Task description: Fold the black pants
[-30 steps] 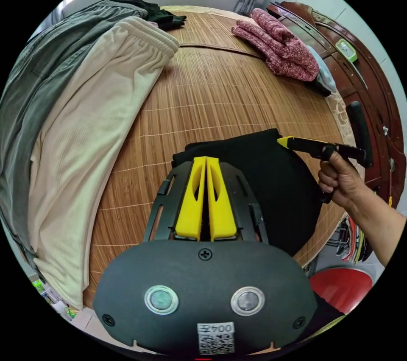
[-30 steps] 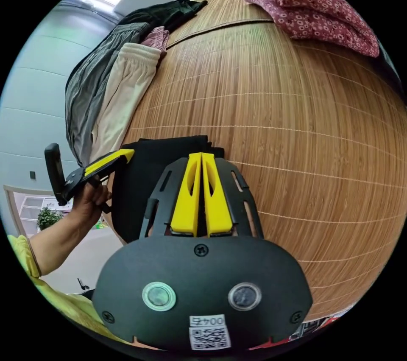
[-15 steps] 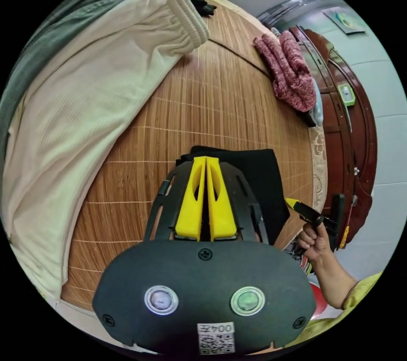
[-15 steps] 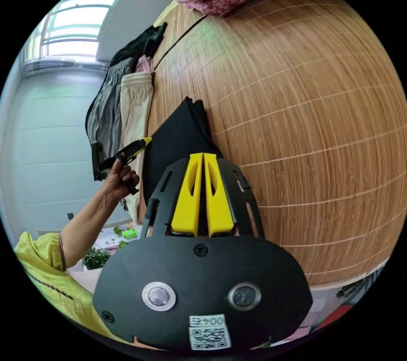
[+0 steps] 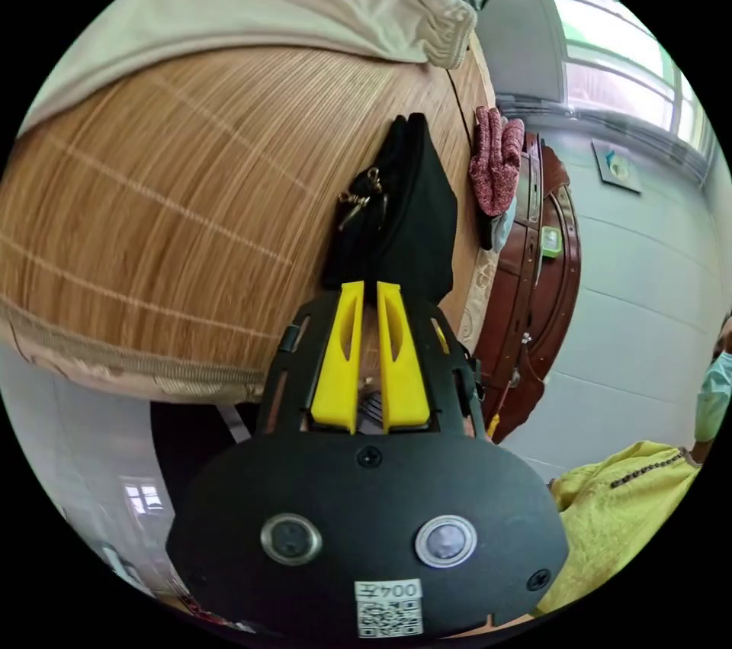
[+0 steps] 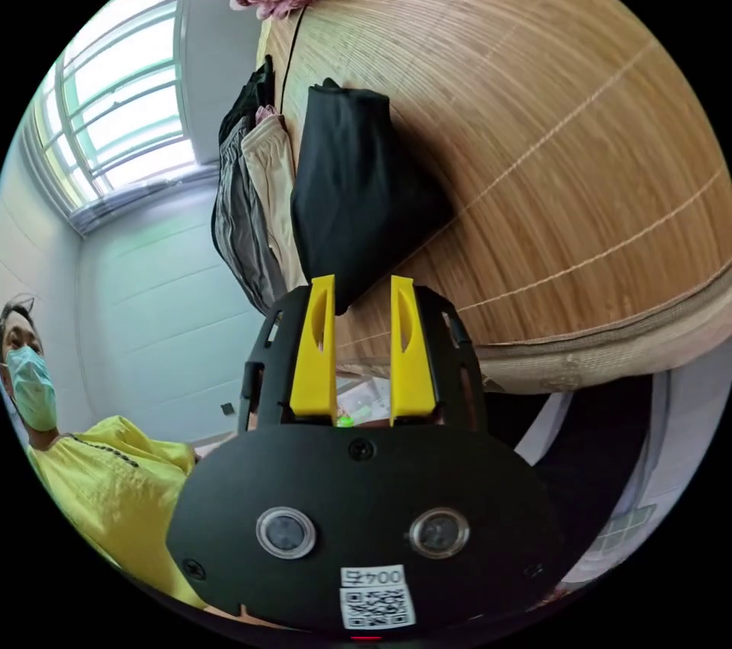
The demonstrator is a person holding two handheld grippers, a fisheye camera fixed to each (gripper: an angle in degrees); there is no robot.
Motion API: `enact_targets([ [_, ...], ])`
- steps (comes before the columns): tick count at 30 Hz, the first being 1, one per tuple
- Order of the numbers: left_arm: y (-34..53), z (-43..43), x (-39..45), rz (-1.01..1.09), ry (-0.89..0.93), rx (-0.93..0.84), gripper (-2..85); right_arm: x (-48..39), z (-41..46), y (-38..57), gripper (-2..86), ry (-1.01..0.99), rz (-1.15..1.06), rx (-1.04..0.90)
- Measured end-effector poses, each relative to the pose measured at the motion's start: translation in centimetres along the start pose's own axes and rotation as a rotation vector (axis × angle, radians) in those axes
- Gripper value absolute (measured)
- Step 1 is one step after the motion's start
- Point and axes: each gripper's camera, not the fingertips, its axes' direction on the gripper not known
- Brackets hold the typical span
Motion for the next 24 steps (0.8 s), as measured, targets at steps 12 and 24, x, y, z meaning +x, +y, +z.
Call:
enact_targets([
  [12,-1.9,0.4,-1.9,-0.126,0.188,0.016,14.6,2.1,3.3,-1.9,8.3,-0.118,0.161,0.063],
  [24,-6.6,-0.7,-3.1,-0.286,0.500,0.243,12.1,-2.4,-0.5,-2.4,6.0,-0.089,0.203,0.046],
])
